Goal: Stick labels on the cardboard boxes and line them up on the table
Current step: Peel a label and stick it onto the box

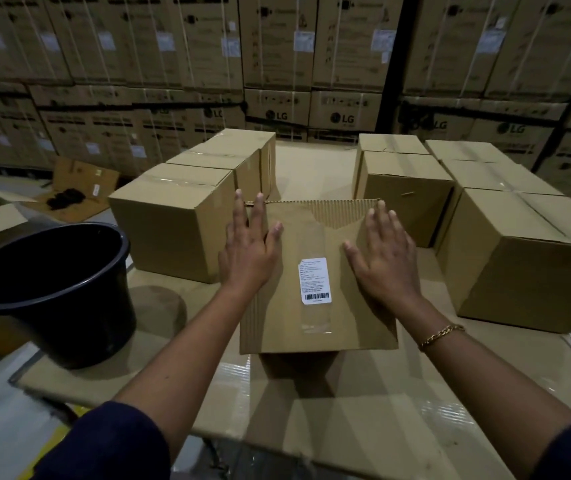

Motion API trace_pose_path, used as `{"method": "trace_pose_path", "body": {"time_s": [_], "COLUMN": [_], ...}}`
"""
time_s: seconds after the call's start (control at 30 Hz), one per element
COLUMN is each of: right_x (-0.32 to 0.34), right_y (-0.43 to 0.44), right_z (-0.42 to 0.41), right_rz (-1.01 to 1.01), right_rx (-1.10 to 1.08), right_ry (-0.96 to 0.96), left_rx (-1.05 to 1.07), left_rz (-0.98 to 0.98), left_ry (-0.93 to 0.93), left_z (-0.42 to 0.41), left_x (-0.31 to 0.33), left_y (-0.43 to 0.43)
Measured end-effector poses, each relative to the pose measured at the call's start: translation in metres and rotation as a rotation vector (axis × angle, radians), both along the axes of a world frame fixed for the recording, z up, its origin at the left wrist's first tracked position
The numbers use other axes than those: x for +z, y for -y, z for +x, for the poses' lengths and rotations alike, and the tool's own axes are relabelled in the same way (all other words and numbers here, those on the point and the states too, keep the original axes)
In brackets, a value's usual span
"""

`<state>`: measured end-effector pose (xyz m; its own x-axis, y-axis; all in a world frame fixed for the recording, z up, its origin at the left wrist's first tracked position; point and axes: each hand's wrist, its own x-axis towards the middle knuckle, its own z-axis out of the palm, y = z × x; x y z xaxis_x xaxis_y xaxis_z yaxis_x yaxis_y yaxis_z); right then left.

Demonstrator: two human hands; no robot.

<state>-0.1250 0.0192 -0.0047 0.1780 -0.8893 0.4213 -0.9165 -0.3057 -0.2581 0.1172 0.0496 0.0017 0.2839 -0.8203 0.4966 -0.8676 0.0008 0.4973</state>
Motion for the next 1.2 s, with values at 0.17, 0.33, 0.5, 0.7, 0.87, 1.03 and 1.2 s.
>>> {"method": "trace_pose_path", "body": {"time_s": [0.17,0.33,0.5,0.7,0.87,1.03,1.2], "right_x": [-0.025,-0.052,-0.06,-0.009,0.016,-0.003,-0.019], "right_y": [-0.031,-0.053,-0.068,-0.027,0.018,0.007,-0.007], "right_z": [0.021,0.04,0.033,0.039,0.048,0.052,0.049], "right_rz": [-0.056,-0.109,-0.174,-0.167,-0.067,-0.088,-0.095], "right_rx": [0.035,0.162,0.215,0.223,0.166,0.13,0.129], "right_ry": [-0.112,-0.257,-0.23,-0.006,-0.2,-0.204,-0.168], "left_rx": [-0.001,-0.013,0.007,0.006,0.014,0.025,0.026], "left_rz": [-0.021,0.032,0.051,0.054,0.049,0.037,0.051], "left_ry": [0.003,0.035,0.091,0.098,0.094,0.096,0.099], "left_z": [0.0,0.003,0.003,0.004,0.006,0.006,0.007], "left_x": [-0.001,0.001,0.001,0.001,-0.002,-0.003,-0.001], "left_y": [0.001,0.003,0.005,0.008,0.011,0.013,0.019]}}
